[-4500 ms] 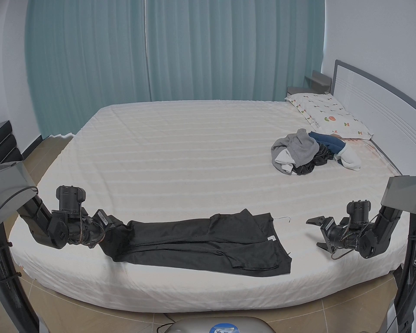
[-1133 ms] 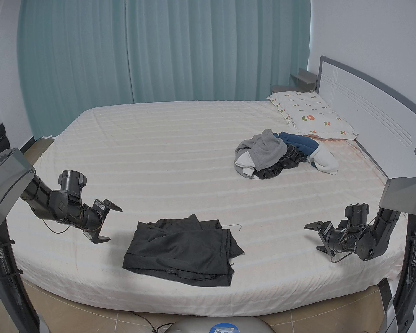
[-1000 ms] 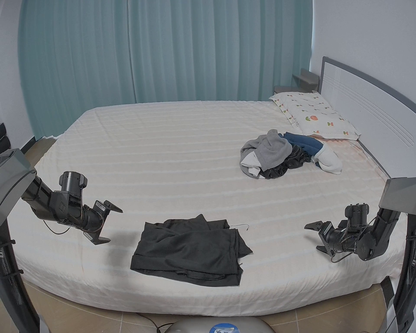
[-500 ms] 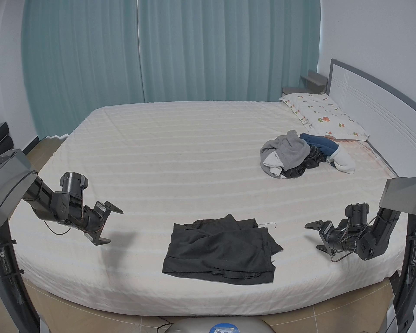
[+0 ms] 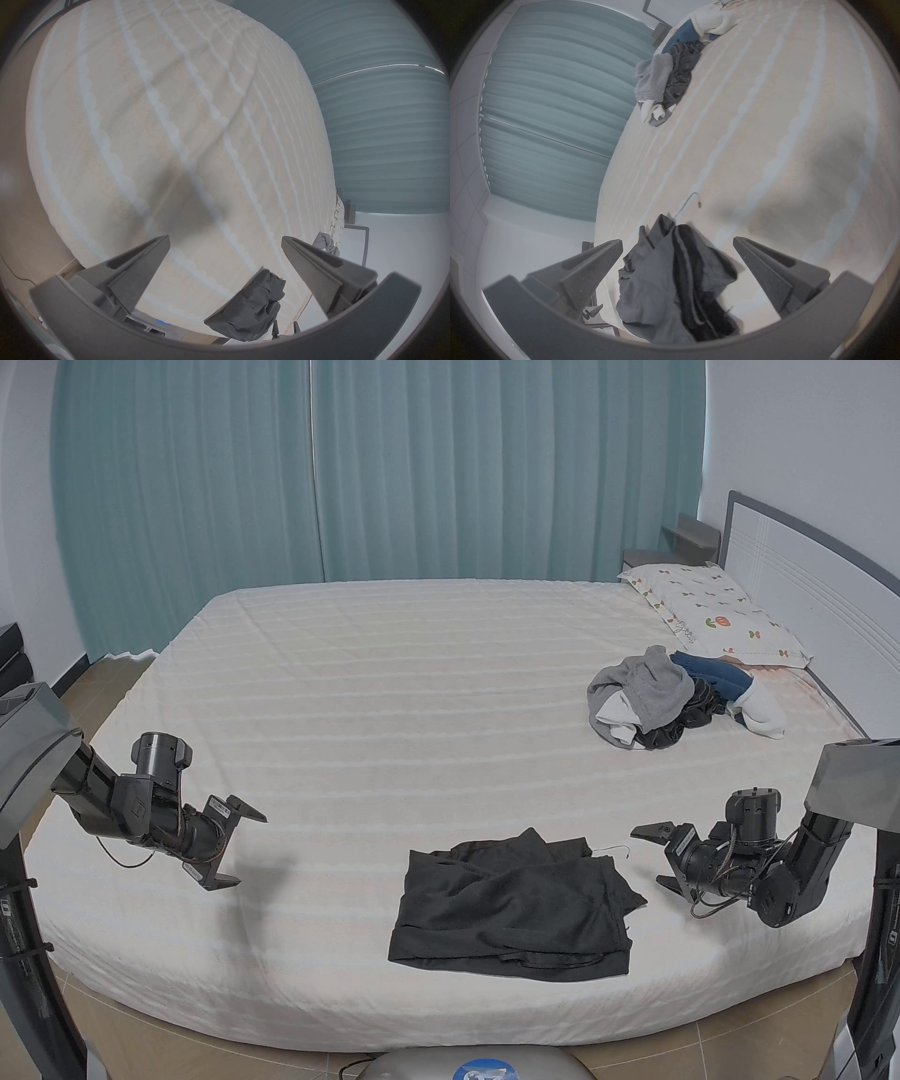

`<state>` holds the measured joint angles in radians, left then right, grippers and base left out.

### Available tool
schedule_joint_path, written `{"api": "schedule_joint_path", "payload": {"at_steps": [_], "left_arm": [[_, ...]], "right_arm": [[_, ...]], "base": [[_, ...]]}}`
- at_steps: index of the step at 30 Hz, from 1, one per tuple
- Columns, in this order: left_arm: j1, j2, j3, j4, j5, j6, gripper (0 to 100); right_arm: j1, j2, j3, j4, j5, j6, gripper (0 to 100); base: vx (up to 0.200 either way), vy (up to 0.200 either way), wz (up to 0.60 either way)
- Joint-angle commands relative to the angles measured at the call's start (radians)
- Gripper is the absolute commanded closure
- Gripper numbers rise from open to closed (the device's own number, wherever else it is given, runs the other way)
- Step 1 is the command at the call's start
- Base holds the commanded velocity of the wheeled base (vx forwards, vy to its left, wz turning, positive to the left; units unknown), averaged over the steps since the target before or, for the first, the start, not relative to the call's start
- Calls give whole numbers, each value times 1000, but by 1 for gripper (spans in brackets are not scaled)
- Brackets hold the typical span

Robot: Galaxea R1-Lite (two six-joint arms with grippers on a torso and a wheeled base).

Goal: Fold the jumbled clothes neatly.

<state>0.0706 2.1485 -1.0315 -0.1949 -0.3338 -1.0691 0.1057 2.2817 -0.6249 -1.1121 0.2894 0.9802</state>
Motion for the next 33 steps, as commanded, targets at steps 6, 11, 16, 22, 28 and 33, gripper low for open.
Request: {"api": "schedule_joint_path", "payload": {"at_steps": [6, 11, 16, 22, 28, 33], "left_arm": [[-3, 8, 1, -1, 2, 8, 0], [-5, 10, 2, -1, 13, 8, 0], [-5, 8, 7, -1, 13, 8, 0], [-8, 10, 7, -3, 16, 11, 0], [-9, 14, 5, -3, 24, 11, 0], [-11, 17, 4, -3, 35, 11, 0]], "right_arm": [[138, -4, -26, -32, -82, 8, 0], [158, -2, -72, -9, -82, -15, 0], [150, 48, -104, 38, -78, -23, 0], [149, 56, -76, 40, -65, -28, 0], [149, 67, -81, 40, -58, -29, 0], [150, 79, -87, 38, -49, -32, 0]], "base": [[67, 0, 0], [0, 0, 0], [0, 0, 0], [0, 0, 0], [0, 0, 0], [0, 0, 0]]}}
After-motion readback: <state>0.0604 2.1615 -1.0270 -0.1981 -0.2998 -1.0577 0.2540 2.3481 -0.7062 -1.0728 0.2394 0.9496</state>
